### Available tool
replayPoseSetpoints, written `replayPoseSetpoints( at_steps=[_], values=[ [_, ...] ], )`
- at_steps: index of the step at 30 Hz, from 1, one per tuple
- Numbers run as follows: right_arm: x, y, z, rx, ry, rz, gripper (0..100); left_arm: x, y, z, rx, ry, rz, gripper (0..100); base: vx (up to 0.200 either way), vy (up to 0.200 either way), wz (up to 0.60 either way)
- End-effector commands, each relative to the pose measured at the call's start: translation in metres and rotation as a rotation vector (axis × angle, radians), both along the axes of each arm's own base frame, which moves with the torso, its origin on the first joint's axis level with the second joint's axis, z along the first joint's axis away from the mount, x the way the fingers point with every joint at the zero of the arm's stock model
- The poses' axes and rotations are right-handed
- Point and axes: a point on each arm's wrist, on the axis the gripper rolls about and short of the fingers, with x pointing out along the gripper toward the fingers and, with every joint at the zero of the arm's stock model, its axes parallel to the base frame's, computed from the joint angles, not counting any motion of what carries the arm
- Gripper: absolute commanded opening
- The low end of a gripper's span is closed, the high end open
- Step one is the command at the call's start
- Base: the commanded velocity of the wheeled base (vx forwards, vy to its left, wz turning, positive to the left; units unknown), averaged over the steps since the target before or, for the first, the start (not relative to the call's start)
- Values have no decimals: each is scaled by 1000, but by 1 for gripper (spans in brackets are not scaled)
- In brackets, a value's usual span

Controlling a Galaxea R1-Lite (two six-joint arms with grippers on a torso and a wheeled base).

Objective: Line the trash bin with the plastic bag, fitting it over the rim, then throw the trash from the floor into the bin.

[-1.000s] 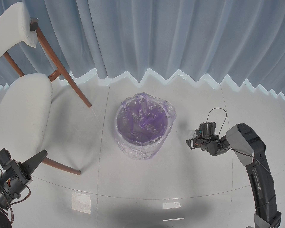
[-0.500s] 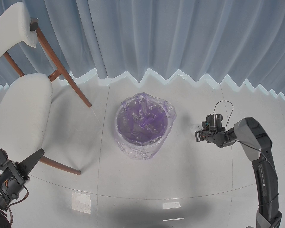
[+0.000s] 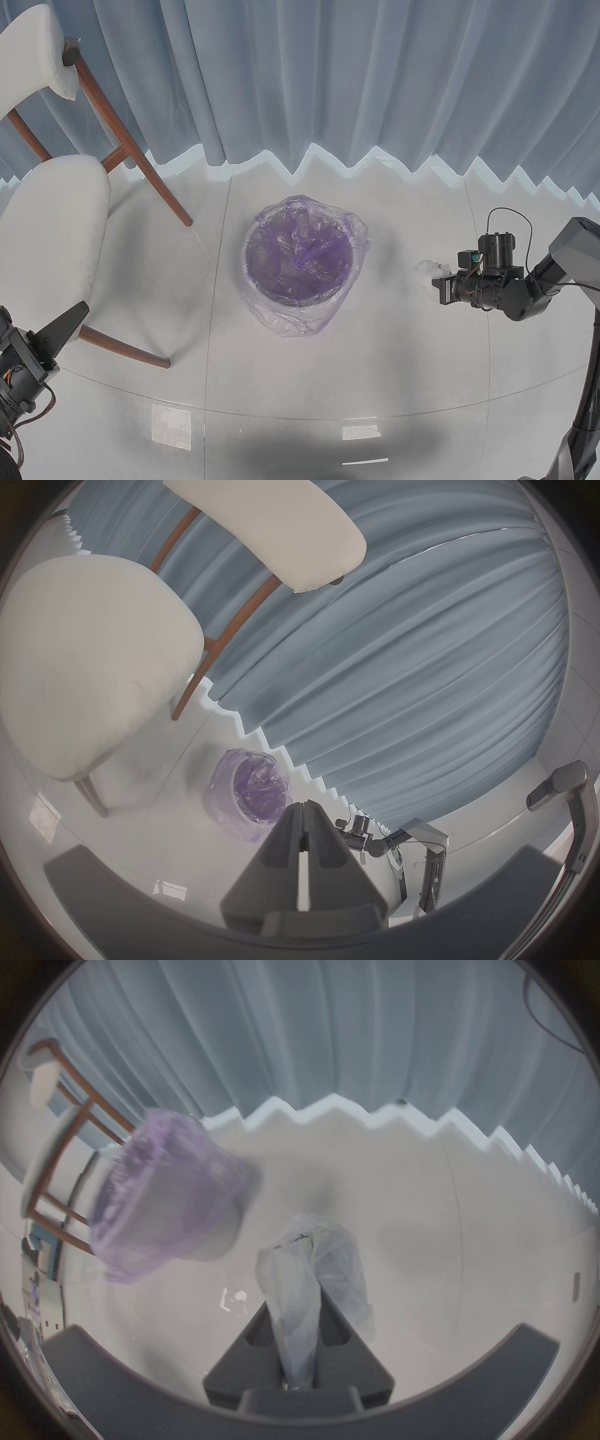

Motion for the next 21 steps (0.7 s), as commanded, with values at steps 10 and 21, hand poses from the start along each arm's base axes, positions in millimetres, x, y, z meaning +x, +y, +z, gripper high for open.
replayPoseSetpoints(
  at_steps=[10, 21],
  values=[
    [-76, 156, -4, 388, -421, 545, 0, 10, 0, 18, 4, -57, -8, 0, 0, 0, 0],
    [-41, 208, 15, 409, -454, 574, 0, 14, 0, 19, 4, -49, -5, 0, 0, 0, 0]
  ],
)
